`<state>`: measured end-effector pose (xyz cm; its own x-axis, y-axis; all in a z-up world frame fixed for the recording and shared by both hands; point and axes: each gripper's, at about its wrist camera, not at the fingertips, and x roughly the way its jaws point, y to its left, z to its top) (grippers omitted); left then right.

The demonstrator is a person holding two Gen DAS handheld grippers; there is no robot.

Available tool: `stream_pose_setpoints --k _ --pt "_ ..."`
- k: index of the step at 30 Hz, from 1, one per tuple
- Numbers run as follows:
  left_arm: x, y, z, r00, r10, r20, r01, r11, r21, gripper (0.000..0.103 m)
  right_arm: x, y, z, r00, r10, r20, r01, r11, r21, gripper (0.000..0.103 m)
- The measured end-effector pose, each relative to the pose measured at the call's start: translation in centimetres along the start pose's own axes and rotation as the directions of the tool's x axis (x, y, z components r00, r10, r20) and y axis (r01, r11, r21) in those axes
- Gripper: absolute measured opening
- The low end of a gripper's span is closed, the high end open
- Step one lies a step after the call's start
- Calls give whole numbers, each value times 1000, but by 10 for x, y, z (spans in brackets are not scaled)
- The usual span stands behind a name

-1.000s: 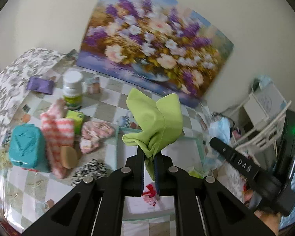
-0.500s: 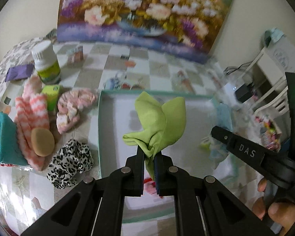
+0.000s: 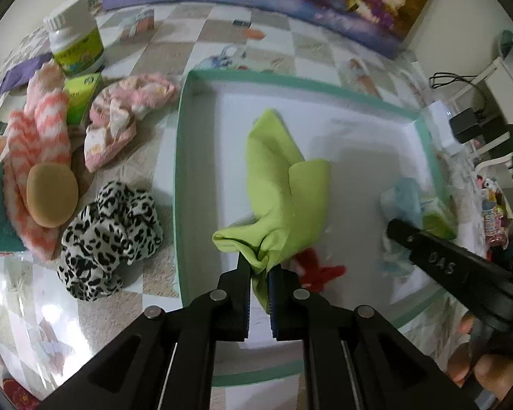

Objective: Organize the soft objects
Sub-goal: 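Carry the green cloth into the tray with the left gripper while the right carries the blue mask there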

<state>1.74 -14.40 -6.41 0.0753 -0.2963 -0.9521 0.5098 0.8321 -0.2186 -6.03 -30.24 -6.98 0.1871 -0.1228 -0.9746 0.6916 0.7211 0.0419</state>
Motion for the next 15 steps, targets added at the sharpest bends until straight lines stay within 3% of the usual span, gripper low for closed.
stream_pose_setpoints --k 2,4,6,11,12,14,15 --pt "3 1 -1 1000 1 -14 -1 1000 -6 9 3 0 -1 1000 -5 -10 5 1000 -5 22" --pt "4 1 -1 1000 0 -17 0 1000 -7 10 8 0 -2 1000 -13 -26 13 1000 -7 29" --pt "4 1 -2 1000 0 -22 0 1000 -9 13 12 0 -4 999 -32 -35 32 999 -9 48" --pt "5 0 -3 1000 -14 -23 14 1000 -12 19 13 -6 -6 998 -39 -45 40 999 15 58" --pt "4 -1 -3 1000 -17 -20 17 1000 -10 24 13 -7 -6 998 -41 -48 42 999 15 61" --pt "3 -2 1 1000 -26 -10 26 1000 -9 44 14 -8 -2 998 -45 -53 45 999 13 63" --pt "2 -2 1 1000 -28 1 28 1000 -12 61 13 -8 -1 998 -48 -51 48 999 9 65"
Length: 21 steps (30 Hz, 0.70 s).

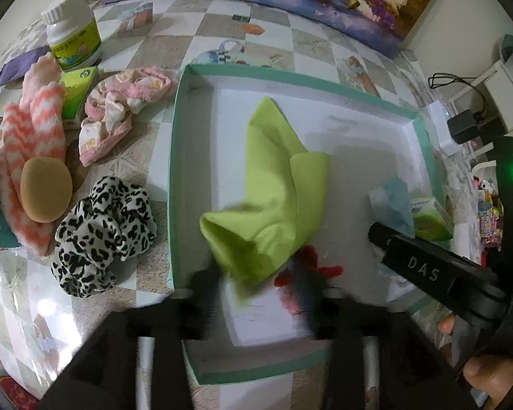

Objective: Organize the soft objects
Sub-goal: 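Carry the green cloth into the tray with the left gripper while the right carries the blue mask there, then move both grippers back toward the teal box on the pile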

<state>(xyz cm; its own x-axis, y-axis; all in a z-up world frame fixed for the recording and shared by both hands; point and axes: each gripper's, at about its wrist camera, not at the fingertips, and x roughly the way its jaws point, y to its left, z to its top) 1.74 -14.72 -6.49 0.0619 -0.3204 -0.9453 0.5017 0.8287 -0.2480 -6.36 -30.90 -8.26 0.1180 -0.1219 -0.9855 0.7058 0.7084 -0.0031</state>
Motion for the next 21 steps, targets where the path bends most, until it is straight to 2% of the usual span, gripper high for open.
stream_pose_setpoints --k 1,5,6,11,17,21 --pt "-2 0 0 1000 0 10 0 1000 -2 71 -1 0 2 1000 -4 3 4 1000 -4 67" --pt "-7 1 3 999 -6 36 6 1000 -5 80 -10 0 3 999 -32 34 33 999 -15 83" --pt "-8 1 3 999 -9 40 10 1000 -10 86 -11 -1 4 998 -40 39 41 999 -15 87" --pt "-13 2 4 998 -27 49 28 1000 -14 91 -20 -8 5 996 -60 64 60 998 1 103" --pt "-22 2 4 997 -32 73 33 999 -8 94 -30 -20 10 994 -61 90 58 997 42 103" --pt "-39 7 8 990 -41 135 43 999 -14 101 -37 -23 15 994 -33 107 25 997 73 103"
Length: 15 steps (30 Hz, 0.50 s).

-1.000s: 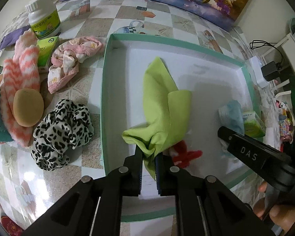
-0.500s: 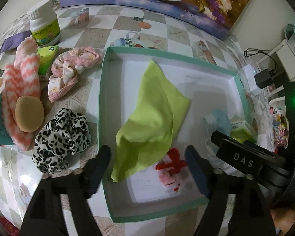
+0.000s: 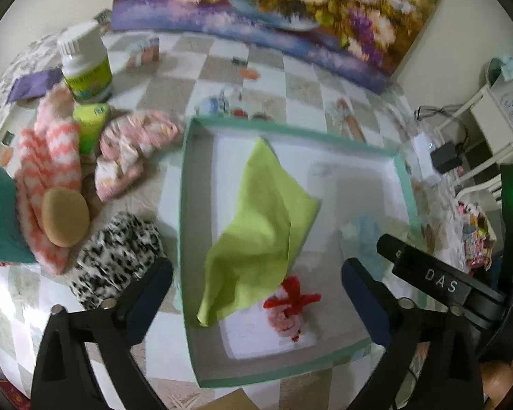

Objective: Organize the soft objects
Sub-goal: 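Move both grippers back toward the teal box on the pile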

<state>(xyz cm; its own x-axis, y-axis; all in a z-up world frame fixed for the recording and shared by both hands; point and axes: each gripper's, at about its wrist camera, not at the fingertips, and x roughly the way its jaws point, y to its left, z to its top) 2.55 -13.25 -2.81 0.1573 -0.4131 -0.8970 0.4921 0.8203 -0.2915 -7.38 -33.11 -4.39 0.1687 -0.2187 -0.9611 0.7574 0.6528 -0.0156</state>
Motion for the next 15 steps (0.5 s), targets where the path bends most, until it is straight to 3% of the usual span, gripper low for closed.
stream_pose_setpoints --k 6,12,15 --pt "-36 1 11 989 -4 151 -1 1000 27 102 -22 12 -1 996 73 50 -74 997 15 103" --pt "-56 15 25 984 -19 177 25 999 -34 103 -38 38 -3 987 134 91 -131 990 -45 103" --pt "-69 34 30 982 27 185 -11 996 -86 103 -44 61 -6 979 180 99 -169 980 -107 103"
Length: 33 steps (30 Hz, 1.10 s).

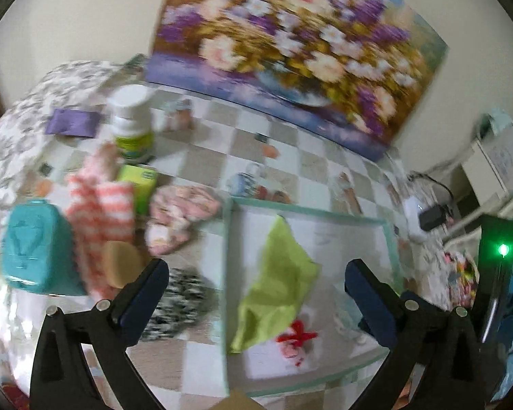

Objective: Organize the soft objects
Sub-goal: 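Move both grippers back toward the teal box on the pile, then reach the right gripper to the leopard-print scrunchie and close on it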

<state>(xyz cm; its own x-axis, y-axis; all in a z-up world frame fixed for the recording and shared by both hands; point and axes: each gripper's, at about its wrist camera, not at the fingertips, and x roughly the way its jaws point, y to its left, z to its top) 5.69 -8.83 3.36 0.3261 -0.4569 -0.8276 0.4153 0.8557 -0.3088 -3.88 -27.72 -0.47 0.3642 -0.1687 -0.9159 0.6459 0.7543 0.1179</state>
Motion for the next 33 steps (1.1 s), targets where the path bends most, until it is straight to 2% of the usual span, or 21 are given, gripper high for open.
stream_pose_setpoints --k 3,7,12,16,18,22,27,29,33 --pt "-15 24 11 998 64 27 -62 996 -60 103 1 19 -2 998 63 -8 -64 998 -30 103" --pt "-36 61 21 991 118 59 -108 982 -155 103 0 42 -6 992 123 -6 -123 990 -62 103" --pt "-60 106 27 968 235 89 -208 947 -244 103 -5 72 -12 989 148 15 -144 978 -149 103" --pt "-73 138 26 946 311 88 -269 908 -322 103 -3 99 -21 983 183 -9 -180 959 -221 103" --pt "-73 152 23 941 329 74 -284 892 -350 103 0 112 -26 981 190 -25 -190 948 -257 103" --pt "-66 171 12 951 308 17 -277 876 -395 103 9 140 -40 979 194 -58 -202 920 -335 103" --pt "-45 172 -4 971 233 -62 -237 879 -414 103 25 168 -57 979 178 -100 -204 875 -440 103" --pt "-39 170 -8 974 211 -78 -224 876 -427 103 32 175 -64 977 176 -118 -211 856 -472 103" --pt "-24 170 -19 972 196 -127 -233 867 -440 103 45 179 -69 974 171 -145 -221 847 -484 103"
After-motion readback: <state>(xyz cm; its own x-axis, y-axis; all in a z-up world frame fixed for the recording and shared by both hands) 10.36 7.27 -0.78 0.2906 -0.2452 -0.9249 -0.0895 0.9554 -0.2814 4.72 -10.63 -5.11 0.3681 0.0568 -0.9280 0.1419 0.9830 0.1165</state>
